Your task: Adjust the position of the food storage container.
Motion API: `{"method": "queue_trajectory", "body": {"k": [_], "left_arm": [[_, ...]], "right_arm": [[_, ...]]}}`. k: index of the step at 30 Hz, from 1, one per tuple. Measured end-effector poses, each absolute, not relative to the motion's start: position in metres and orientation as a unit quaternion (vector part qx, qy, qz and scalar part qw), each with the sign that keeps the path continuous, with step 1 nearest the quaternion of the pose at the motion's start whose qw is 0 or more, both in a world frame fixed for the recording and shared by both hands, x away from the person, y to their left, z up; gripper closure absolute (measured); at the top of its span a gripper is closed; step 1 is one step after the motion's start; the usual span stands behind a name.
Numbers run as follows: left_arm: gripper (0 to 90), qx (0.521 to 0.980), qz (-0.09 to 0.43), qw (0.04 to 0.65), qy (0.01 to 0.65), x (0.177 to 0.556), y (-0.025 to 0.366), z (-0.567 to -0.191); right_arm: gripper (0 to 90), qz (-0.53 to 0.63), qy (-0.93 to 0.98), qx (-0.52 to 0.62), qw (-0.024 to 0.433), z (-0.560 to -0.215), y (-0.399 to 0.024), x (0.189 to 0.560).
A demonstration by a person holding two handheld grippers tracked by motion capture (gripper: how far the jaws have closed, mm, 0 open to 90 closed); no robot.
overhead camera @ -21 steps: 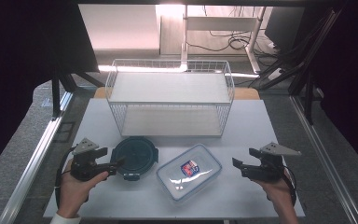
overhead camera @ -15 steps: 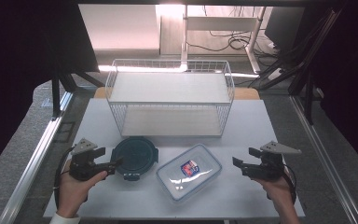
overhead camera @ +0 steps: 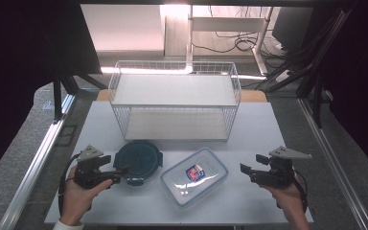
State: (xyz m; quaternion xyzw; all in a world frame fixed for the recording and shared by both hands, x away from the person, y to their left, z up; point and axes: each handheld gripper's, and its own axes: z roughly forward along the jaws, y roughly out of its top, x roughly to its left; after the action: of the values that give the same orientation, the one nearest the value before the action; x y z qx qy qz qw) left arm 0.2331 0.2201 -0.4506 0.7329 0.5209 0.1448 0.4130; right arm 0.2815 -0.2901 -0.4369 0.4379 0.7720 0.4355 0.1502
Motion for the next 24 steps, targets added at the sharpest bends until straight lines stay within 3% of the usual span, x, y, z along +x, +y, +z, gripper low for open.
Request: {"method": "queue_trajectory", "body": {"k": [12, 24], "left_arm": [[19.0, 0.733, 0.152, 0.408, 0.522, 0.230, 0.223, -0.449], [18.2, 0.734, 0.139, 0.411, 0.522, 0.224, 0.227, -0.450]], "right_arm": [[25.7, 0.413, 0.790, 0.431, 0.142, -0.430, -0.275, 0.288], [33.9, 0.380, 0.817, 0.418, 0.116, -0.402, -0.256, 0.315]]}}
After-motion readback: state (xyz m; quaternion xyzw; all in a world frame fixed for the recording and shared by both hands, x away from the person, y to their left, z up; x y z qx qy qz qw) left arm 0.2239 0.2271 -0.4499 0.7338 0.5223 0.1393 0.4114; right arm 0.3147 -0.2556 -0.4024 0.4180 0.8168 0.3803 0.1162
